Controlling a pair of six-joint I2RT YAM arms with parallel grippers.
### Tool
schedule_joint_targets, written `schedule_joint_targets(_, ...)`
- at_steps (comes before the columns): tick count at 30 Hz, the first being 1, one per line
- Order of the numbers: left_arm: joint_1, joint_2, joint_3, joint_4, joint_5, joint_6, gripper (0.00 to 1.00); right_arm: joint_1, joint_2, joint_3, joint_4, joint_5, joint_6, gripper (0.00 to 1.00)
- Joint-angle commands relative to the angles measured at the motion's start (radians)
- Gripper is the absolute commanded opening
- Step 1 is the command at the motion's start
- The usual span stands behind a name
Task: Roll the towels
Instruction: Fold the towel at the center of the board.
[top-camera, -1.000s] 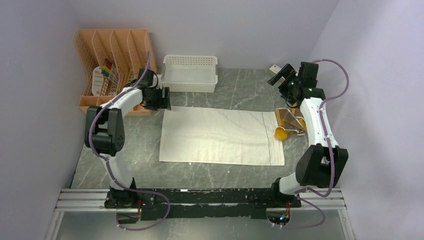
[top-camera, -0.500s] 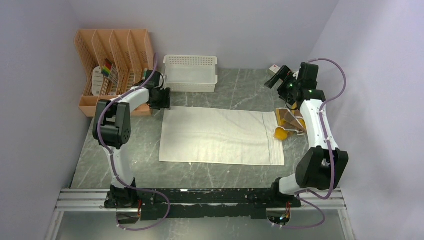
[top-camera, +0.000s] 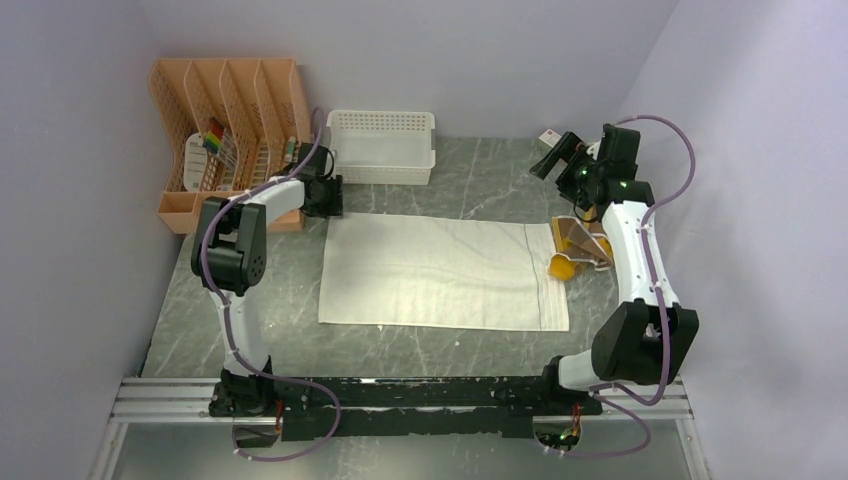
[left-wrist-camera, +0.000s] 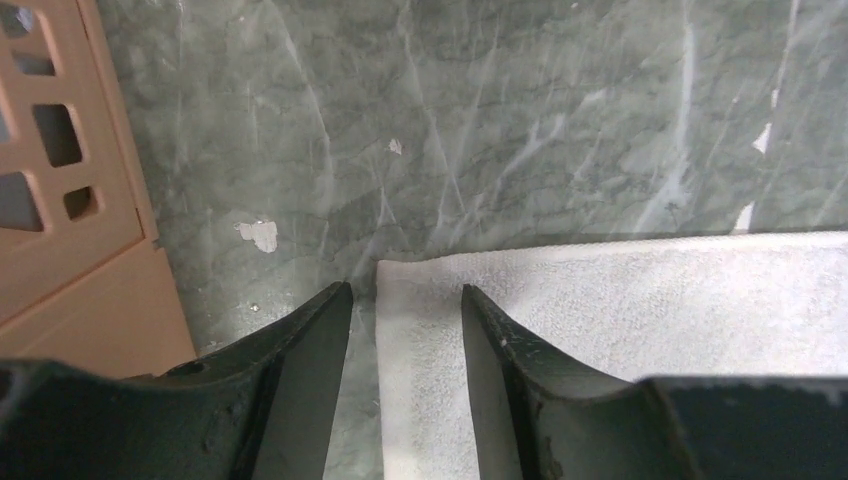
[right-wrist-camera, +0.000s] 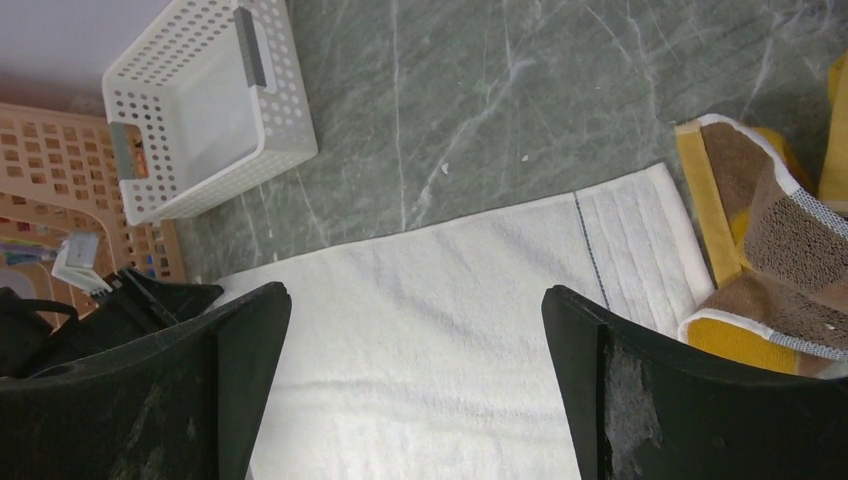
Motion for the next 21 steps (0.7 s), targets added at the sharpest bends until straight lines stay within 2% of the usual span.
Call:
schedule_joint_targets(1,-0.013,0.027,-0.012,0.016,-0.07,-0.025,0.54,-0.005,-0.031,0.041,-0.018,-0.001,-0.034,1.0)
schedule_joint_targets(12,-0.013,0.071,-0.025,0.028,-0.108,-0.047,0.48,-0.008,-0.039,0.049,-0.025,-0.028,-0.053,1.0)
schedule_joint_targets(13,-0.013,0.081,-0.018,0.027,-0.111,-0.05,0.45,-0.008,-0.04,0.05,-0.028,-0.029,-0.055,1.0)
schedule_joint_targets(15,-0.014,0.1,-0.014,0.022,-0.126,-0.058,0.22,-0.009,-0.043,0.053,-0.031,-0.024,-0.06,1.0)
schedule_joint_targets(16,-0.014,0.105,-0.015,0.024,-0.132,-0.064,0.16,-0.009,-0.045,0.055,-0.033,-0.018,-0.064,1.0)
schedule_joint_targets(21,-0.02,0.109,-0.033,0.04,-0.126,-0.063,0.1,-0.011,-0.042,0.047,-0.031,0.006,-0.072,1.0)
